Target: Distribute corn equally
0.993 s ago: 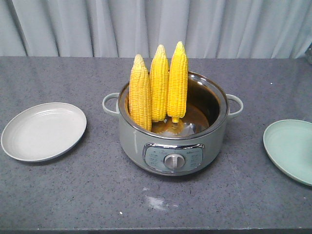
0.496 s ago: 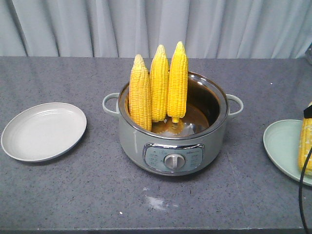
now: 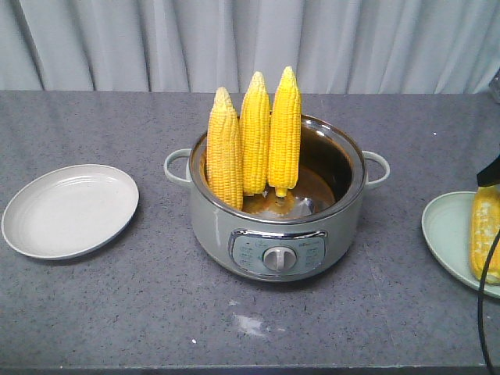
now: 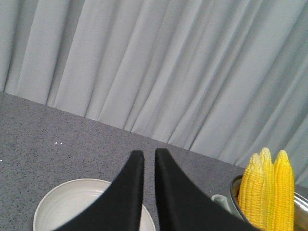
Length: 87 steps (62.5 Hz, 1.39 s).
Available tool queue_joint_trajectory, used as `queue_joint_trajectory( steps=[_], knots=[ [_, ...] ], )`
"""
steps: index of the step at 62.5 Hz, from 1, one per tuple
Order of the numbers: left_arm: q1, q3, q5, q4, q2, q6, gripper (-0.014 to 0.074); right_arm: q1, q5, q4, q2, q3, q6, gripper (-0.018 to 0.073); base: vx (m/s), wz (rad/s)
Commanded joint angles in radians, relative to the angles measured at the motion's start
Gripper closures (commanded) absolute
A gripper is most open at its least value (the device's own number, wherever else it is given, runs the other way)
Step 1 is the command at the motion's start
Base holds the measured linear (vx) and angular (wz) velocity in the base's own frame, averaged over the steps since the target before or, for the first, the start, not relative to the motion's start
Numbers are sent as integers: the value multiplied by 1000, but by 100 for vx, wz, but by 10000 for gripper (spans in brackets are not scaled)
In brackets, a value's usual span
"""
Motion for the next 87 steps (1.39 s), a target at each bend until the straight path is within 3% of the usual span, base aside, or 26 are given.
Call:
queue_joint_trajectory(
  steps=[1, 13, 22, 32, 39, 46, 55, 73, 78, 87],
  knots=[
    [1, -54, -50, -2, 31, 0, 440, 0, -7, 53, -53, -30, 6, 0, 0, 0],
    [1, -132, -5, -3, 97, 0, 236, -2, -50, 92, -104, -31, 6, 1, 0, 0],
    [-32, -219, 58, -40, 182, 19, 185, -2, -63, 195, -184, -31, -6, 1, 0, 0],
    [-116, -346, 125, -211, 321, 241, 188, -2, -23, 292, -317, -31, -57, 1, 0, 0],
    [-158, -452, 147, -356, 431, 423, 188, -2, -13, 302, -446, -31, -60, 1, 0, 0],
    [-160, -581, 222, -489, 565, 580, 188, -2, -15, 302, -570, -31, -59, 1, 0, 0],
    [-160, -808, 385, -604, 769, 702, 188, -2, -20, 292, -709, -31, -54, 1, 0, 0],
    [-159, -1248, 670, -738, 1128, 704, 188, -2, -21, 178, -797, -29, 3, 1, 0, 0],
    [-159, -1328, 705, -785, 1202, 704, 188, -2, -23, 155, -791, -29, 15, 1, 0, 0],
    [-159, -1399, 709, -791, 1289, 704, 165, -2, -25, 146, -791, -29, 20, 1, 0, 0]
  ],
)
